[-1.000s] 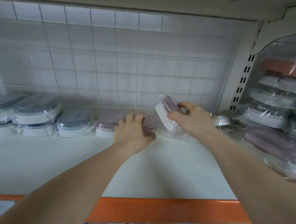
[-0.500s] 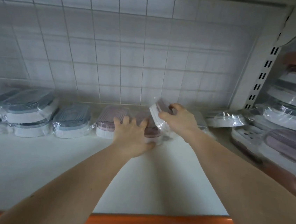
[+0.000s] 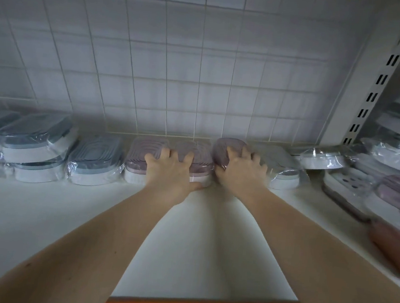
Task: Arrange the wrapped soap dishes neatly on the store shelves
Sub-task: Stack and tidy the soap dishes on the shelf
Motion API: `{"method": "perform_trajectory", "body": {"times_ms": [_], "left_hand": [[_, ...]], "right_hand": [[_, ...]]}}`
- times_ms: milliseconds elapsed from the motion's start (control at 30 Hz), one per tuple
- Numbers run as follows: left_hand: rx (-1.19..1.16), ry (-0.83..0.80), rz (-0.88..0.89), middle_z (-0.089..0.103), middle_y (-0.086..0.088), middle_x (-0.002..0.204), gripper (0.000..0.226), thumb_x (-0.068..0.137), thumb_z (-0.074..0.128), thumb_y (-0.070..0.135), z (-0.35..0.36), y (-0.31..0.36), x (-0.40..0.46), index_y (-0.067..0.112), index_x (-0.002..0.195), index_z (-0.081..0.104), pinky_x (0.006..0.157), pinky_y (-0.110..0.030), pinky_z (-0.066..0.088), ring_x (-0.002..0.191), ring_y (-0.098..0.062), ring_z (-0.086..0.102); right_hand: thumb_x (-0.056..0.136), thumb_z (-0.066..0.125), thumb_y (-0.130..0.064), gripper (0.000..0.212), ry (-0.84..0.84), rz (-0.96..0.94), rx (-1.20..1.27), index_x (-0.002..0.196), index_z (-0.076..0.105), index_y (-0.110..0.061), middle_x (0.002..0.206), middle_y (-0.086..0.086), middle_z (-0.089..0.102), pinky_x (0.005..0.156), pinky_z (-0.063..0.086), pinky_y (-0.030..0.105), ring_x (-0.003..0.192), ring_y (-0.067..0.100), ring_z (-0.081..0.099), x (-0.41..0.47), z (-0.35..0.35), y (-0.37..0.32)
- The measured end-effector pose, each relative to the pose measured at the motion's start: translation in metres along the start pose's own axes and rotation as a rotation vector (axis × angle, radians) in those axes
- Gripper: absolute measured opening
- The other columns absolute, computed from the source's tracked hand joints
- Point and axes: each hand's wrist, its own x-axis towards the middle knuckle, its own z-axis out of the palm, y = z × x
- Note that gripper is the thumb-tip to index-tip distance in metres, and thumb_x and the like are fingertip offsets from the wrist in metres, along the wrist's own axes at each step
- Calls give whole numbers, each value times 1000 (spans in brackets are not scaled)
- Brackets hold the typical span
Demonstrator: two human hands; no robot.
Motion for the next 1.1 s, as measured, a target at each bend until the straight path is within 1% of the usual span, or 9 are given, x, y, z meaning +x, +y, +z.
{"method": "perform_trajectory", "body": {"times_ms": [100, 233, 400, 467, 533, 633, 733, 900, 1100], "left_hand": [[14, 7, 6, 39, -8, 137, 77, 83, 23, 75, 3, -1, 0, 27, 143, 19, 87, -43, 30, 131, -26, 26], [0, 12, 20, 39, -8, 137, 77, 83, 25, 76, 5, -5, 3, 28, 143, 19, 86, -44, 29, 130, -27, 26], [-18, -27, 47, 38, -8, 138, 80, 78, 32, 79, 0, -9, 4, 30, 140, 24, 90, -44, 30, 130, -27, 26], [-72, -107, 35, 39, -6, 138, 82, 73, 38, 81, -11, -11, 7, 31, 137, 32, 93, -45, 30, 131, -28, 26], [-111, -131, 12, 40, -6, 137, 81, 70, 39, 81, -22, -8, 8, 31, 133, 40, 95, -46, 31, 130, -29, 29], [-119, 65, 67, 45, -5, 129, 75, 70, 39, 76, -33, 15, 6, 28, 127, 47, 91, -43, 32, 123, -30, 37], [-188, 181, 223, 43, -4, 134, 78, 75, 34, 76, -39, 58, 5, 24, 132, 42, 95, -40, 30, 124, -27, 37], [-280, 128, 372, 37, -9, 142, 69, 88, 44, 59, -45, 125, 16, 18, 142, 30, 103, -37, 27, 131, -27, 31], [-334, 85, 394, 35, -11, 141, 67, 88, 51, 50, -34, 158, 35, 15, 141, 30, 103, -36, 29, 131, -28, 32]], "right_hand": [[94, 34, -55, 60, -42, -19, -87, 143, 31, -21, 148, 15, 29, 102, 29, 44, 132, 37, 27, 4, -1, -1], [93, 19, -62, 67, -126, -1, 4, 148, 23, -23, 154, 14, 18, 108, 20, 46, 138, 37, 20, 7, -5, -1], [92, 16, -65, 72, -167, 13, 5, 150, 15, -22, 157, 15, 8, 112, 14, 45, 142, 36, 11, 6, -6, -5], [93, 18, -63, 70, -117, -41, 3, 150, 16, -22, 157, 14, 7, 112, 14, 45, 143, 32, 9, -1, -10, -2], [96, 22, -56, 63, 13, -112, 30, 148, 22, -21, 155, 11, 16, 110, 18, 43, 142, 28, 16, -14, -16, 6], [100, 29, -42, 51, 140, -111, 39, 143, 32, -16, 145, 10, 37, 105, 25, 40, 134, 26, 29, -30, -32, 32], [98, 35, -31, 44, 146, -20, -30, 138, 40, -13, 140, 10, 44, 103, 28, 39, 131, 27, 33, -42, -58, 73], [93, 45, -31, 45, 151, 119, -134, 136, 43, -16, 134, 12, 50, 100, 34, 40, 125, 29, 41, -61, -101, 146], [90, 54, -29, 52, 82, 48, -167, 136, 39, -12, 130, 13, 52, 96, 40, 37, 120, 31, 47, -42, -102, 172]]}}
